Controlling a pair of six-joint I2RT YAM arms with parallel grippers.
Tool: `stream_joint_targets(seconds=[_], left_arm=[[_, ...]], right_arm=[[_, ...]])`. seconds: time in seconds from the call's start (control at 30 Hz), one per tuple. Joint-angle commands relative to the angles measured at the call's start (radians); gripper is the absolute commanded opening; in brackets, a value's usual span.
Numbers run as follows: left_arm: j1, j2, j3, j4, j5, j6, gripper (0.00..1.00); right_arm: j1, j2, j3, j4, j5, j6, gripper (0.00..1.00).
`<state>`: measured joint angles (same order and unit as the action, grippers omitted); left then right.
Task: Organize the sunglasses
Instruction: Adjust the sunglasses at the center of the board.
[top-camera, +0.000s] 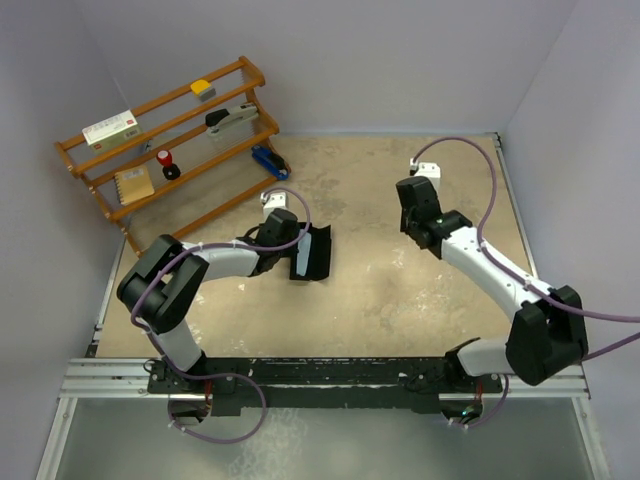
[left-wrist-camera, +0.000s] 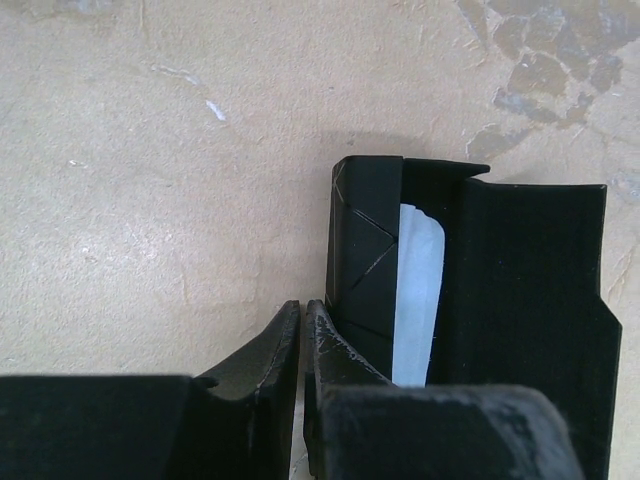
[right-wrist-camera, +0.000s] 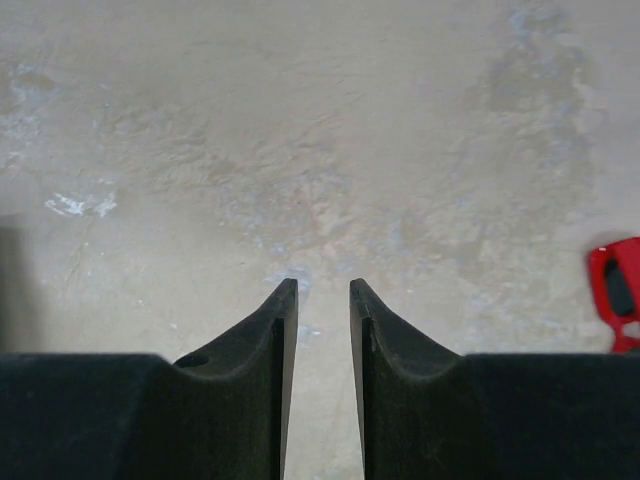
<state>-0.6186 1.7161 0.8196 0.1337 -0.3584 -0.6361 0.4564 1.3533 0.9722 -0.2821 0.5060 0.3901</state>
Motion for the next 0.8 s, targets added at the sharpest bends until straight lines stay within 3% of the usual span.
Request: stream_joint_targets(seconds=[0.0,0.33,0.53,0.77], left_arm=[[-0.006,-0.039,-0.006,0.067,0.027,-0.019,0.03],[-0.005,-0.029,-0.022,0.108,0.04,-0.025,0.04],[-0.006,-0.02,-0.034,0.146,0.076,-0.027,0.04],[-0.005,-0.012,-0.05,0.179,0.115,-0.034,0.04]], right_arm=[[-0.049,0.003,0.171,-0.24,0.08,-0.067,0.31],[-0.096,0.038,0.316,-0.454,0.146,-0.085,0.37],[-0.214,0.094,0.364,-0.569,0.042,-0.114,0.39],[-0.362,0.124,0.333,-0.571,-0.042,-0.073,0.41]])
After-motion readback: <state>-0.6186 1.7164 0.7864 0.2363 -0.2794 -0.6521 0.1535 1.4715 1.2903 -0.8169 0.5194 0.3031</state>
